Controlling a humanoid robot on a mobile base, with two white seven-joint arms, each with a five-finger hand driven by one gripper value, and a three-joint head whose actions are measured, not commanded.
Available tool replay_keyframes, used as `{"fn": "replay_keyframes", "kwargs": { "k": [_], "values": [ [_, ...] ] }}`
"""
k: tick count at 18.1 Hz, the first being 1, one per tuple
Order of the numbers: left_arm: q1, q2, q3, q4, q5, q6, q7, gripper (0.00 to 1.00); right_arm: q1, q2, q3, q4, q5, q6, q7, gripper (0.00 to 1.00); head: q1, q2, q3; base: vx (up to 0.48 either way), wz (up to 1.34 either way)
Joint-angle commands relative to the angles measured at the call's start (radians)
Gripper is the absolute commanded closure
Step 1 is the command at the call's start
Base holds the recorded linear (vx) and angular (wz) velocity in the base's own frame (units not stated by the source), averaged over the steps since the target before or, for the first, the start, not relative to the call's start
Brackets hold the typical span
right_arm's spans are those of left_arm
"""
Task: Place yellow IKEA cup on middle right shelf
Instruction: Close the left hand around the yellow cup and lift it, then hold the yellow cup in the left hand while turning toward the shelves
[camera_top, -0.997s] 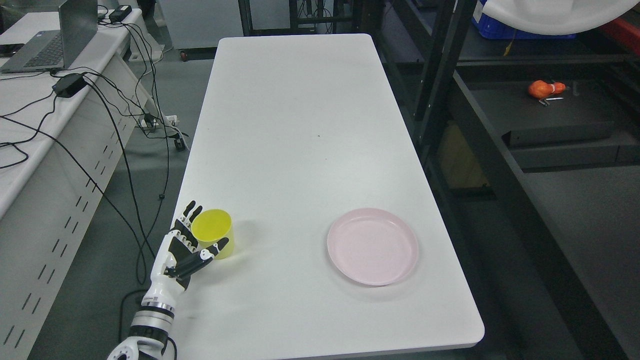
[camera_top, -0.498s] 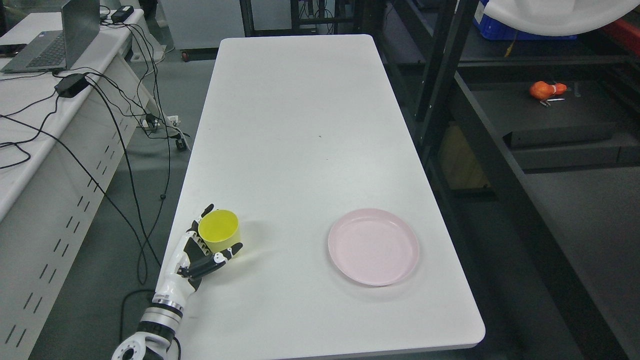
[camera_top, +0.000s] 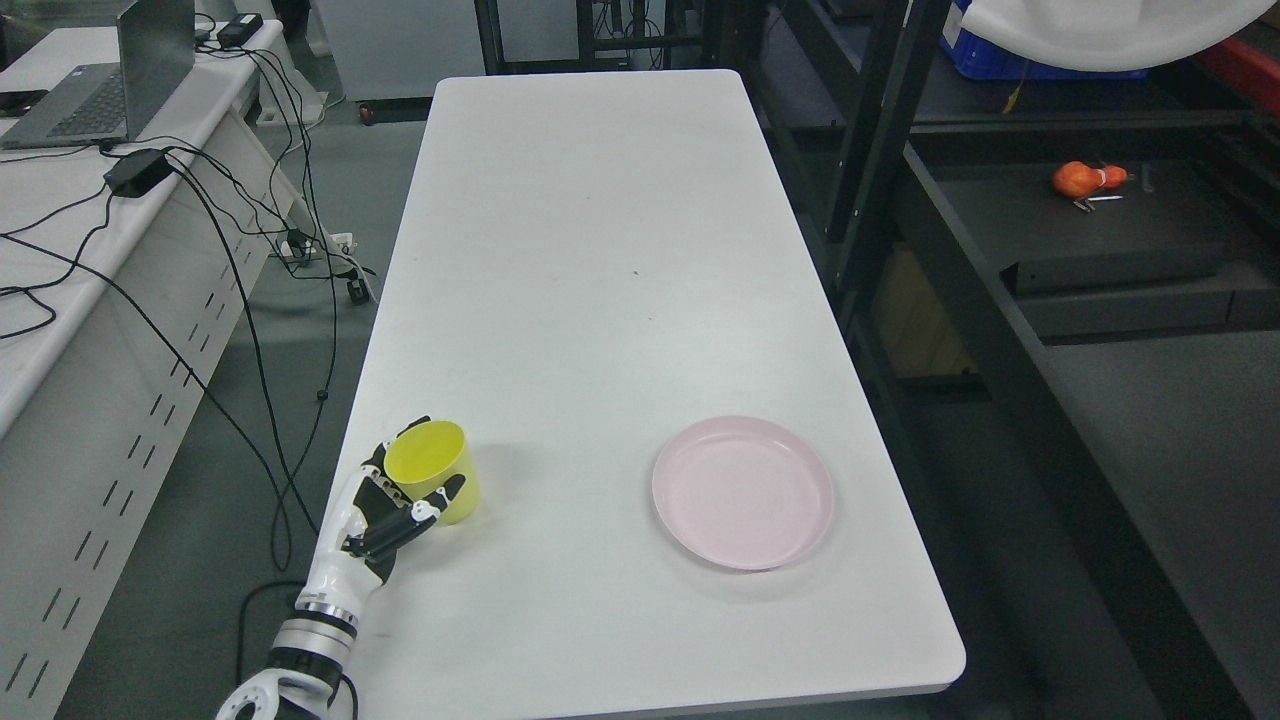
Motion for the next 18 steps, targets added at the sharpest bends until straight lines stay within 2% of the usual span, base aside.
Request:
{"fn": "replay_keyframes", "kwargs": {
  "k": [1, 6, 18],
  "values": [
    [0.012, -0.001, 0.093, -0.182, 0.112, -0.010, -0.003, 0.98, 0.014, -0.017, 0.017, 0.000, -0.025, 0.000, -0.001, 0.01, 0.0000, 0.000, 0.000, -0.008, -0.02],
    [0.005, -0.001, 0.115, -0.325, 0.147, -0.008, -0.003, 0.98, 0.014, -0.017, 0.017, 0.000, -0.025, 0.000, -0.001, 0.01, 0.0000, 0.000, 0.000, -0.015, 0.02],
    [0.017, -0.001, 0.087, -0.331, 0.147, -0.010, -0.003, 0.97, 0.014, -0.017, 0.017, 0.000, -0.025, 0.000, -0.001, 0.01, 0.0000, 0.000, 0.000, -0.063, 0.00]
  ]
}}
